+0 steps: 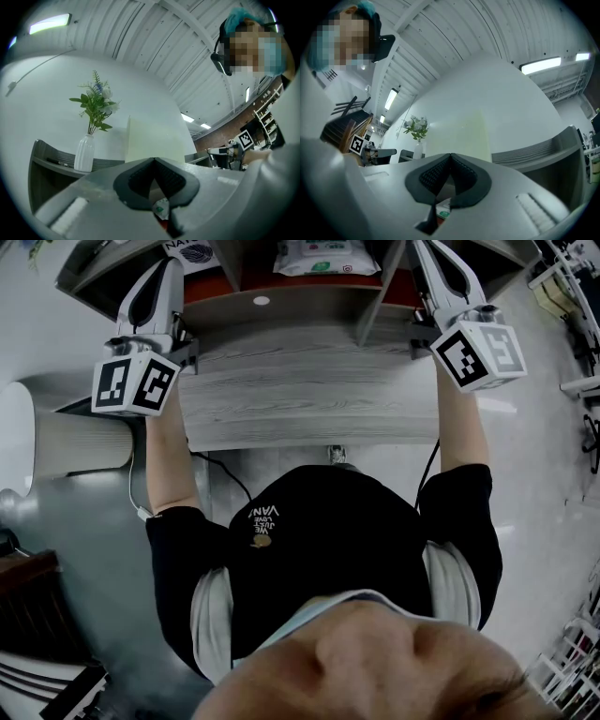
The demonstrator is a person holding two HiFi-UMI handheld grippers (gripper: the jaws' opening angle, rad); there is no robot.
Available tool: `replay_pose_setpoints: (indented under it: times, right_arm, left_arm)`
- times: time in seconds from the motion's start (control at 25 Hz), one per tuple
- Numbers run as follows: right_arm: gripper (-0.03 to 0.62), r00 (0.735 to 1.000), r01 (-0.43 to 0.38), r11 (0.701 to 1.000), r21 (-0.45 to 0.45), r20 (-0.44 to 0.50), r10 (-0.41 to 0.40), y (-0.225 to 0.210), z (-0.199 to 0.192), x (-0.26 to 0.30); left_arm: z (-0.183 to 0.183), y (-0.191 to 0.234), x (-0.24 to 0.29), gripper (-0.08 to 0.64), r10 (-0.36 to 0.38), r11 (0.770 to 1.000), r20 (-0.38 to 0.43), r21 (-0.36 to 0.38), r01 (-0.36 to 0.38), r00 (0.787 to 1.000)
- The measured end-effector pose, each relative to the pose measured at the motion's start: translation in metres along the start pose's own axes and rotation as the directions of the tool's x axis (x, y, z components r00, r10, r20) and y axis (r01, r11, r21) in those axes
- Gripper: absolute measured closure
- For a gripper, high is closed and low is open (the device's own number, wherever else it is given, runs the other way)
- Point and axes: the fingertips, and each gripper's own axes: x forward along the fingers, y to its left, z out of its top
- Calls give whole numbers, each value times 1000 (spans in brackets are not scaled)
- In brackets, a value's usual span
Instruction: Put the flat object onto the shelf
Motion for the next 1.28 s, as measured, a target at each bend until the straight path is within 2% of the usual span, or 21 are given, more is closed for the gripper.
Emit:
replay_pose_setpoints:
  times: [0.32,0.64,0.8,1.28]
  right_arm:
    - [591,999,-19,999,50,-42,21,21,-29,-15]
    - [591,996,-30,994,109,-84,40,43,-58,-32]
    - [591,996,-12,989,148,-83,25,49,-68,-45]
    - [591,992,46,971,235,-126,-17,60,-103,-75]
  left_arm:
    - [-35,-7,-25,558,-10,997,-41,-74,7,999]
    - [-61,-15,-49,558,-11,993,-84,-116,1,996]
    - [-75,-26,-59,558,-35,991,-115,-129,20,993]
    - [-111,-45,-88,558,-33,988,-197,-157,2,980]
